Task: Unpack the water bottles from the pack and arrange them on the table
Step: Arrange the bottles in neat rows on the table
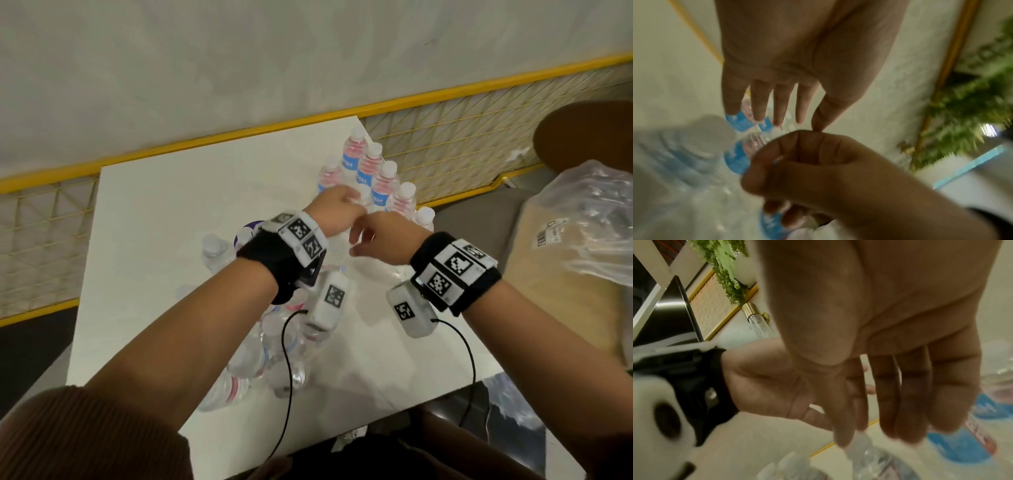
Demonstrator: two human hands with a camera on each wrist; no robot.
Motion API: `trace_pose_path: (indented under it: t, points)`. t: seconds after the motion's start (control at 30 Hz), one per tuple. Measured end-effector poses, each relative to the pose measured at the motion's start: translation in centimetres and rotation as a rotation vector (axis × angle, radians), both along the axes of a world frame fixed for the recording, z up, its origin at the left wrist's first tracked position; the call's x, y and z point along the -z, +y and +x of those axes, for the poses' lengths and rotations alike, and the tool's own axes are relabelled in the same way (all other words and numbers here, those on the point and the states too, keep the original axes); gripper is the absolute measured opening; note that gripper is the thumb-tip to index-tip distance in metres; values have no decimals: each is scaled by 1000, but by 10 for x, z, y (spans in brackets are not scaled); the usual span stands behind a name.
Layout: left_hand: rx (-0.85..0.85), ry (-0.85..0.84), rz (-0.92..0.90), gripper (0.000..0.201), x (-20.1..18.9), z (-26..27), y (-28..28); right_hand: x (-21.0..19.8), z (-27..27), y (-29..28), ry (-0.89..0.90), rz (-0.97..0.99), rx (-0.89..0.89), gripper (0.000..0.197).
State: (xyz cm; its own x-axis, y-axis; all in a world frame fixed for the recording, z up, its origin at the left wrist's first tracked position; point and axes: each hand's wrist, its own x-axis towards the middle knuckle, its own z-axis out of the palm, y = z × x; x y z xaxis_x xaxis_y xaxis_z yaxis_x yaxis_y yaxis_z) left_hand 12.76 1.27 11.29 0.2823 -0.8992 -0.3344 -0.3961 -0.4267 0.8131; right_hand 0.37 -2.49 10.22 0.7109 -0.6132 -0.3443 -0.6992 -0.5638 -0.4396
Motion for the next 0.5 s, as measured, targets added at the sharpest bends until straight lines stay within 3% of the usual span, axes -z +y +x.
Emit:
trace_pose_path:
  t: [0.1, 0.3, 0.5]
  points:
    - [233, -249, 157, 33, 14, 5, 31, 8, -3, 26, 129, 118, -123, 32]
    - [451, -471, 325, 46, 21, 21, 69, 24, -5, 50, 53, 177, -23, 68]
    - [400, -507, 253, 41, 5, 51, 67, 32, -1, 64, -76, 140, 107, 43]
